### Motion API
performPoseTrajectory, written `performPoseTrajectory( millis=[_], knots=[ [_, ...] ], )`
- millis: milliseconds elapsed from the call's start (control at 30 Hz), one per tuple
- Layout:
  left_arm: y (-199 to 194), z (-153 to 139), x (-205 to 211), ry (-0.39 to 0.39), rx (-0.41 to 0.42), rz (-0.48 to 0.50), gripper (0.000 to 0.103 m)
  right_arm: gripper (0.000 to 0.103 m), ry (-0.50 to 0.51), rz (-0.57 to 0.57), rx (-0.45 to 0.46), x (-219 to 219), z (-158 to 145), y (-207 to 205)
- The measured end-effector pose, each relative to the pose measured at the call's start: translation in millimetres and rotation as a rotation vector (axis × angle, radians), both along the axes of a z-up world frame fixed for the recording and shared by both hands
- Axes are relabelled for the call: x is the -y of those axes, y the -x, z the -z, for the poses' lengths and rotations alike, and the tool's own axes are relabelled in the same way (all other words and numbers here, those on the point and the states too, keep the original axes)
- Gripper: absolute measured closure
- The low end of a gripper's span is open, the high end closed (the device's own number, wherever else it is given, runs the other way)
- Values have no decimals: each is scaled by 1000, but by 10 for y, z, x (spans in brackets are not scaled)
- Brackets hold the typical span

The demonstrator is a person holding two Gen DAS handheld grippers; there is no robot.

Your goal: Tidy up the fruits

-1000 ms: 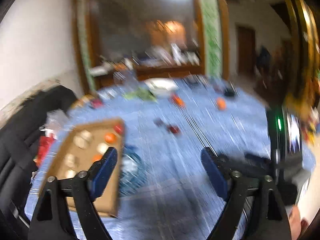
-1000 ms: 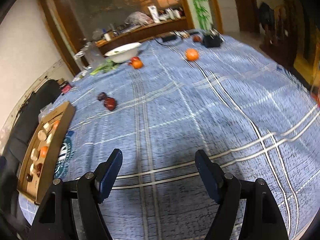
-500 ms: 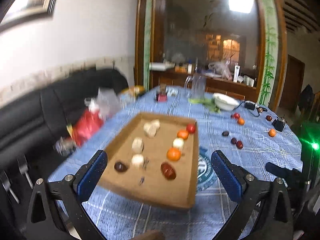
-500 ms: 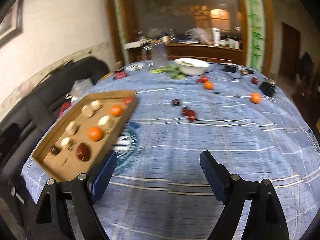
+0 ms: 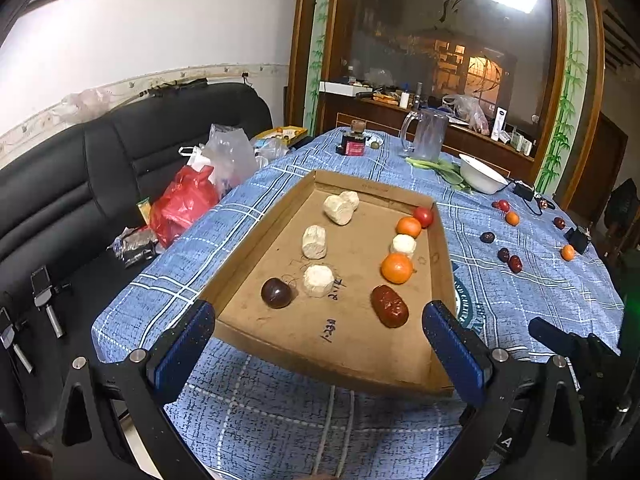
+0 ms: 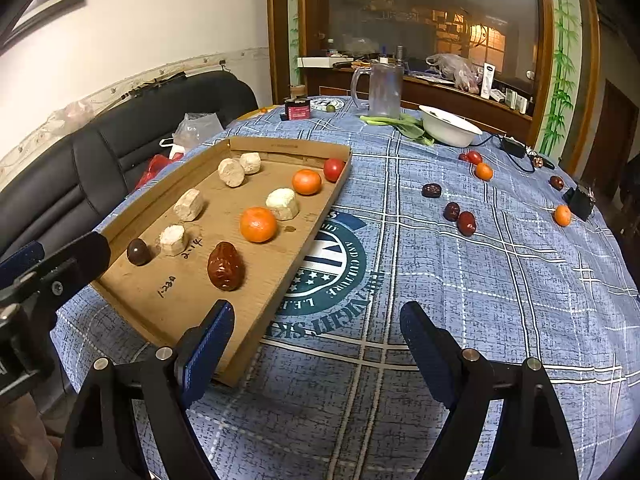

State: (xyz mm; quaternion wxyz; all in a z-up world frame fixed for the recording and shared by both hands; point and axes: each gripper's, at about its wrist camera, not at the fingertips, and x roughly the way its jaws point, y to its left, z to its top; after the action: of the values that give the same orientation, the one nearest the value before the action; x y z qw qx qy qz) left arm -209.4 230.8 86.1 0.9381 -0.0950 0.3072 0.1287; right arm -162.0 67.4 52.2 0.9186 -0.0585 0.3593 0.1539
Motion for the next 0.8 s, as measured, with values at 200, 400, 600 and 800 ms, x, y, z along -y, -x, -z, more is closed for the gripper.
performPoseTrajectory(
  millis=[200,400,600,800],
  knots=[
    [-25,49,-19,16,-19,5,0,15,12,-4,-8,-42,28,-5],
    [-21,51,-10,14,-20,5,0,15,28,-18,-12,-123,40,-9],
    [32,28,58,-18,4,7,0,15,28,-5,-10,-118,8,-58],
    [38,-7,108,-29,-1,8,0,15,8,8,-23,-61,9,-84]
  ],
)
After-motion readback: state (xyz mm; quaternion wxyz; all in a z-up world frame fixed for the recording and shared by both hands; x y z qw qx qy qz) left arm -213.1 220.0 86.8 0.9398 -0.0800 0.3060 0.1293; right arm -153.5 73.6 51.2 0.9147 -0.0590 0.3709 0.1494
